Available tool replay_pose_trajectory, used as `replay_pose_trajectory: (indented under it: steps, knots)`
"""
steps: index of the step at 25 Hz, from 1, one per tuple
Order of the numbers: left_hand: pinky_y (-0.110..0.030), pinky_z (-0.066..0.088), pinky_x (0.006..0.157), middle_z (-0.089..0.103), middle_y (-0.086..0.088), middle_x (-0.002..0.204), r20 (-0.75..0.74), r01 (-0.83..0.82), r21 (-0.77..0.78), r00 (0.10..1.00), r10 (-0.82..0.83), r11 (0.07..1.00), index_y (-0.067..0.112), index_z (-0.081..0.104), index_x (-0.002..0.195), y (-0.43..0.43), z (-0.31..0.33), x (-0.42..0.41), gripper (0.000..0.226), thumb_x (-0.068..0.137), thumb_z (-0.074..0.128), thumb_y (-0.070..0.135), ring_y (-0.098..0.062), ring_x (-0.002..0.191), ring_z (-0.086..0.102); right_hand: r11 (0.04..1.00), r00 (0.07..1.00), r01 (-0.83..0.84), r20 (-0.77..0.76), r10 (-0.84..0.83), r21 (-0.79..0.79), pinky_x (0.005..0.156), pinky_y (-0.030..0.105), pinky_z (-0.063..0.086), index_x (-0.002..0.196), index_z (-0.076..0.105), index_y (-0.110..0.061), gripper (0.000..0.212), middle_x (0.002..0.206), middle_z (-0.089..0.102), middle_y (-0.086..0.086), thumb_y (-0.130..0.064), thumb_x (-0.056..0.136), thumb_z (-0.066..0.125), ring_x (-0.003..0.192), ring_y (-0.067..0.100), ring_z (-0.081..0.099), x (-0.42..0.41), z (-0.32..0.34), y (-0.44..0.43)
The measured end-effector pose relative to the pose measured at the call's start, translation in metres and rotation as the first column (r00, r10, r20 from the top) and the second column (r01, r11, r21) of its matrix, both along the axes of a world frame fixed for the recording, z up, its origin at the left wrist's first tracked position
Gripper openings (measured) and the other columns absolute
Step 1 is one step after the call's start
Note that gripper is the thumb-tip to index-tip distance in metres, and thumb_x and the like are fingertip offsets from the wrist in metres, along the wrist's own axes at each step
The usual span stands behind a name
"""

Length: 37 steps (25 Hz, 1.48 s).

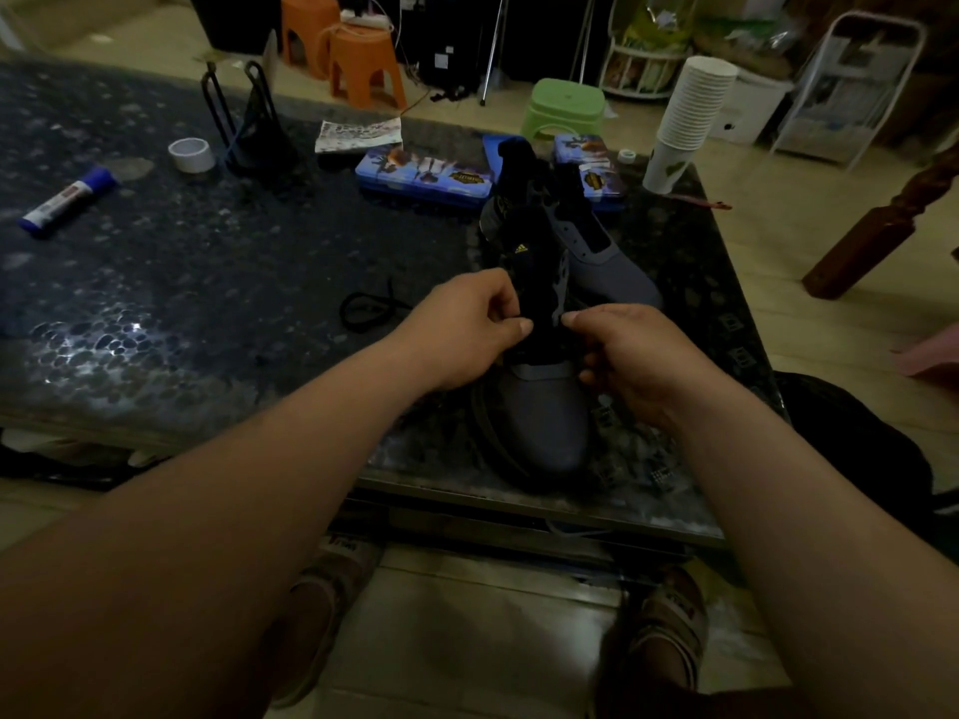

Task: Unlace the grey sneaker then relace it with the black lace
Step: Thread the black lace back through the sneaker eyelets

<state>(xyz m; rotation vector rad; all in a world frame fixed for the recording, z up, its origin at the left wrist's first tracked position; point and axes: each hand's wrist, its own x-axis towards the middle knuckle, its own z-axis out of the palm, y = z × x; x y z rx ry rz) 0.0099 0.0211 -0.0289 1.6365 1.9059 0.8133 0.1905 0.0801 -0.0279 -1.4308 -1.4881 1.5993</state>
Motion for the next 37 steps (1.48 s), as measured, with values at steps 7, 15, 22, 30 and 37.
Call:
replay_pose_trajectory:
  steps: [7, 15, 22, 30, 37]
  knots:
    - [-0.027, 0.044, 0.061, 0.063, 0.001, 0.079, 0.081, 0.004, 0.033, 0.997, -0.006, 0.999, 0.016, 0.064, 0.093, 0.005, -0.001, 0.006, 0.022, 0.096, 0.071, 0.036, -0.01, 0.067, 0.055, 0.968, 0.959, -0.103, 0.281, 0.036, 0.227, 0.057, 0.031, 0.057, 0.099, 0.069, -0.01, 0.017, 0.083, 0.066, 0.009, -0.024, 0.101, 0.061, 0.072, 0.019, 0.063, 0.0, 0.006, 0.0]
    - [-0.019, 0.042, 0.056, 0.061, 0.005, 0.078, 0.078, 0.043, -0.024, 0.996, -0.041, 0.999, 0.019, 0.068, 0.095, 0.014, 0.001, 0.012, 0.011, 0.098, 0.069, 0.029, -0.005, 0.064, 0.053, 0.985, 0.999, 0.018, -0.045, -0.026, -0.17, 0.059, 0.03, 0.035, 0.072, 0.054, -0.015, 0.022, 0.065, 0.049, 0.0, -0.017, 0.094, 0.05, 0.059, 0.015, 0.043, -0.002, 0.005, 0.007]
    - [-0.009, 0.036, 0.048, 0.059, 0.004, 0.074, 0.195, 0.029, -0.048, 0.981, -0.019, 0.998, 0.015, 0.07, 0.095, 0.016, -0.002, 0.01, 0.008, 0.098, 0.07, 0.023, 0.002, 0.053, 0.049, 0.984, 0.998, -0.037, 0.049, 0.046, -0.175, 0.069, 0.032, 0.041, 0.077, 0.061, -0.02, 0.032, 0.074, 0.053, -0.002, -0.043, 0.099, 0.058, 0.068, 0.013, 0.05, 0.004, 0.004, 0.005]
    - [-0.009, 0.038, 0.05, 0.06, 0.004, 0.078, 0.239, 0.006, -0.069, 0.971, 0.011, 0.998, 0.013, 0.071, 0.098, 0.013, 0.001, 0.01, 0.013, 0.099, 0.069, 0.026, -0.001, 0.063, 0.051, 0.932, 0.982, -0.101, -0.183, 0.038, -0.348, 0.065, 0.029, 0.034, 0.082, 0.06, -0.023, 0.015, 0.071, 0.045, -0.005, -0.026, 0.097, 0.056, 0.062, 0.01, 0.041, 0.007, 0.001, 0.012]
    - [-0.027, 0.044, 0.063, 0.065, -0.007, 0.087, 0.267, 0.005, -0.157, 0.963, 0.038, 0.988, 0.011, 0.066, 0.094, 0.014, 0.007, 0.004, 0.015, 0.102, 0.062, 0.023, -0.012, 0.075, 0.055, 0.899, 0.977, -0.113, -0.214, 0.022, -0.424, 0.063, 0.027, 0.033, 0.078, 0.055, -0.021, 0.025, 0.069, 0.042, -0.005, -0.028, 0.102, 0.051, 0.059, 0.01, 0.041, 0.007, -0.003, 0.009]
